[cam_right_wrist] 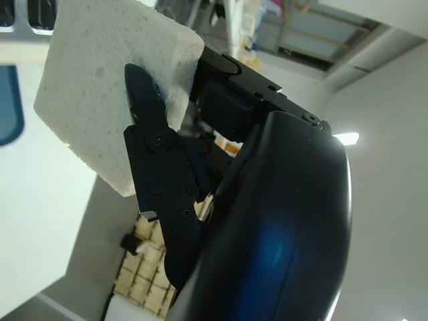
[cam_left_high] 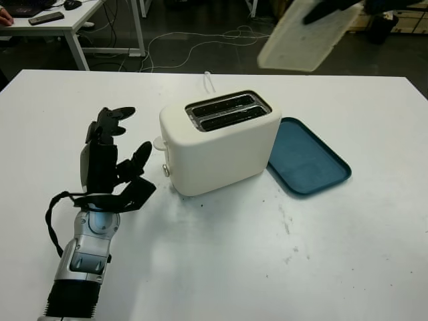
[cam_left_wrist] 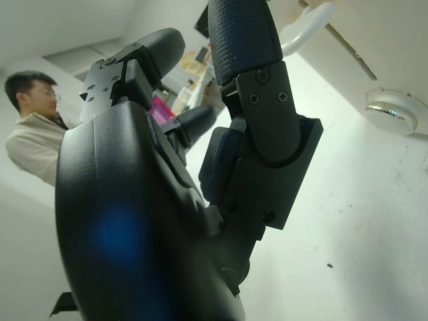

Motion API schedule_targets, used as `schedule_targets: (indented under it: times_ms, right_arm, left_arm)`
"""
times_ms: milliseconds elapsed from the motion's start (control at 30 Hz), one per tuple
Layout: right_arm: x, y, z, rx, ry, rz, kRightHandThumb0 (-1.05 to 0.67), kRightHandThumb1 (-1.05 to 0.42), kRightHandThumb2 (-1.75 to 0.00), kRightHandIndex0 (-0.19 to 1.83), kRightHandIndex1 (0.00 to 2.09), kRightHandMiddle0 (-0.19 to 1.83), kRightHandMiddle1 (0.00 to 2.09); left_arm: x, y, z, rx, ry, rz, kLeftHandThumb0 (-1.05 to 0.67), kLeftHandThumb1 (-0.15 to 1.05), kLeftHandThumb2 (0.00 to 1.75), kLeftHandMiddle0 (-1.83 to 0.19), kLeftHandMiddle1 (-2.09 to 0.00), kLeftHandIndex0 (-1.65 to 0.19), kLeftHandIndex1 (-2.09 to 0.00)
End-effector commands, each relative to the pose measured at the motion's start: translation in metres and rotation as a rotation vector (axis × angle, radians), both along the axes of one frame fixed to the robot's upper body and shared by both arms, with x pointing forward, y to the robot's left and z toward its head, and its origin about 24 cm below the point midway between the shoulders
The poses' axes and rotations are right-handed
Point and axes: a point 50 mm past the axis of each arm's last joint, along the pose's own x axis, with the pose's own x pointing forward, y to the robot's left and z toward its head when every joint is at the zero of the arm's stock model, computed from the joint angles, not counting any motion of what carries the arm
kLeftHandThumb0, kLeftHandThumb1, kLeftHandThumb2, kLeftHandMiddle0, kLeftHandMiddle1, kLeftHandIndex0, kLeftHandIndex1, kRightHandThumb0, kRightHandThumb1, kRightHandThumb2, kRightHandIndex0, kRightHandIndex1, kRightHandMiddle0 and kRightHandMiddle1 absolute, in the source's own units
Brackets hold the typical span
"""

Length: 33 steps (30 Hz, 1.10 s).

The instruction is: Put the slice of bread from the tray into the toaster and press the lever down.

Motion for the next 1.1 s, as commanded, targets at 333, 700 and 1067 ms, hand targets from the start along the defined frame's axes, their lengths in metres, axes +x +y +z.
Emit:
schedule_targets:
  times_ms: [333,700,1067]
  right_arm:
    - [0.005,0.053,-0.016,-0.085,0.066,0.089,-0.44,-0.9,0.0,1.09,1.09,1.31,0.05]
    - [0.009,0.066,-0.034,-0.092,0.141,0.107,-0.4,-0.89,0.0,1.07,1.17,1.3,0.05]
    - [0.012,0.069,-0.044,-0.097,0.15,0.113,-0.43,-0.89,0.0,1.05,1.19,1.31,0.08]
  left_arm:
    - [0.001,0.0,0.001,-0.012,-0.02,0.003,-0.95,0.92,0.74,0.0,-1.47,0.0,-1.07]
    - [0.0,-0.001,0.001,-0.012,-0.014,0.004,-0.94,0.92,0.73,0.0,-1.46,0.0,-1.05]
    - [0.0,-0.001,0.001,-0.007,-0.017,0.007,-0.94,0.92,0.74,0.0,-1.47,0.0,-1.05]
